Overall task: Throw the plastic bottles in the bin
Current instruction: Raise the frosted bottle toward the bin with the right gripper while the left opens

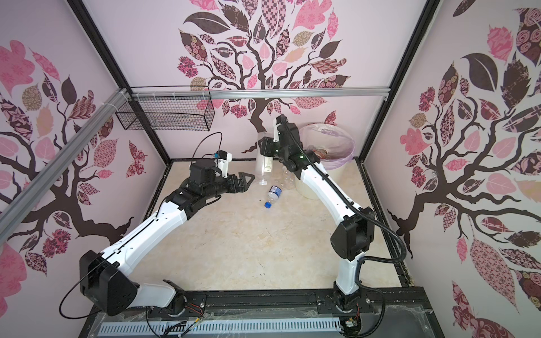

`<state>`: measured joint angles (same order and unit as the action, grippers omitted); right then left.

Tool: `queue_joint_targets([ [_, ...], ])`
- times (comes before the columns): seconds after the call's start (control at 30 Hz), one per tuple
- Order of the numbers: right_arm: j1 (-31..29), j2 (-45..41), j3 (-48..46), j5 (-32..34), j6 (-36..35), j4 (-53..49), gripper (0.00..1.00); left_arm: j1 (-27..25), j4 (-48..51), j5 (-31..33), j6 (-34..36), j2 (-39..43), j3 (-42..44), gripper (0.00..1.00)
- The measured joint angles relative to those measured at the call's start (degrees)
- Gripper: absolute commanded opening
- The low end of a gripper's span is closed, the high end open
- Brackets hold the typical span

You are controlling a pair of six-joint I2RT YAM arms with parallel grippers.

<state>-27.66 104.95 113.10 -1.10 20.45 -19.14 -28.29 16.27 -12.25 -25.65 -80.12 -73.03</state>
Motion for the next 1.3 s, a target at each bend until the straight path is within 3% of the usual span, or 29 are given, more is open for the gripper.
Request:
queue_joint_targets([
  [0.17, 0.81, -6.67, 6.45, 12.39, -10.19, 0.11, 0.47, -0.26, 1.79, 0.04, 0.44, -1.05, -7.72, 0.98],
  [0.33, 1.11, -18.12, 4.26, 24.83, -22.27, 12.44, 0.46, -2.47, 1.84, 1.03, 1.20, -1.36, -14.16, 0.98],
  [0.47, 1.16, -23.28, 4.37, 30.08, -30.91, 21.81, 0.46, -6.34, 2.12, 2.25, 2.67, -2.64, -17.38, 0.98],
  [0.6, 2.32, -23.23, 7.13, 31.98, -36.11, 26.38, 0.46, -9.92, 2.82, 2.97, 3.91, -4.72, -19.67, 0.98],
  [0.7, 6.34, -21.59, 7.43, 31.67, -35.21, 26.08, 0.46, -10.45, 3.26, 3.13, 4.42, -5.49, -20.09, 0.98],
  [0.77, 9.62, -19.71, 6.32, 31.76, -33.05, 24.46, 0.52, -10.38, 3.65, 3.43, 4.55, -5.64, -20.09, 0.98],
  [0.83, 11.89, -16.37, 6.21, 31.82, -30.34, 20.63, 0.74, -10.34, 3.96, 3.76, 4.63, -5.64, -20.09, 0.98],
  [0.93, 13.40, -8.48, 8.66, 31.47, -25.97, 10.40, 0.99, -10.34, 4.04, 4.11, 4.70, -5.64, -20.00, 0.98],
  [1.07, 13.42, -4.98, 2.49, 30.18, -21.59, 1.14, 1.00, -10.34, 4.63, 4.46, 4.70, -5.11, -19.43, 0.98],
  [1.17, 13.22, -5.97, -3.10, 29.27, -19.41, 0.07, 1.00, -10.34, 5.33, 4.50, 4.70, -4.37, -19.02, 0.98],
  [1.3, 13.22, -6.82, -2.47, 28.39, -18.14, -0.26, 1.00, -10.34, 5.31, 4.48, 4.61, -4.11, -18.97, 0.98],
])
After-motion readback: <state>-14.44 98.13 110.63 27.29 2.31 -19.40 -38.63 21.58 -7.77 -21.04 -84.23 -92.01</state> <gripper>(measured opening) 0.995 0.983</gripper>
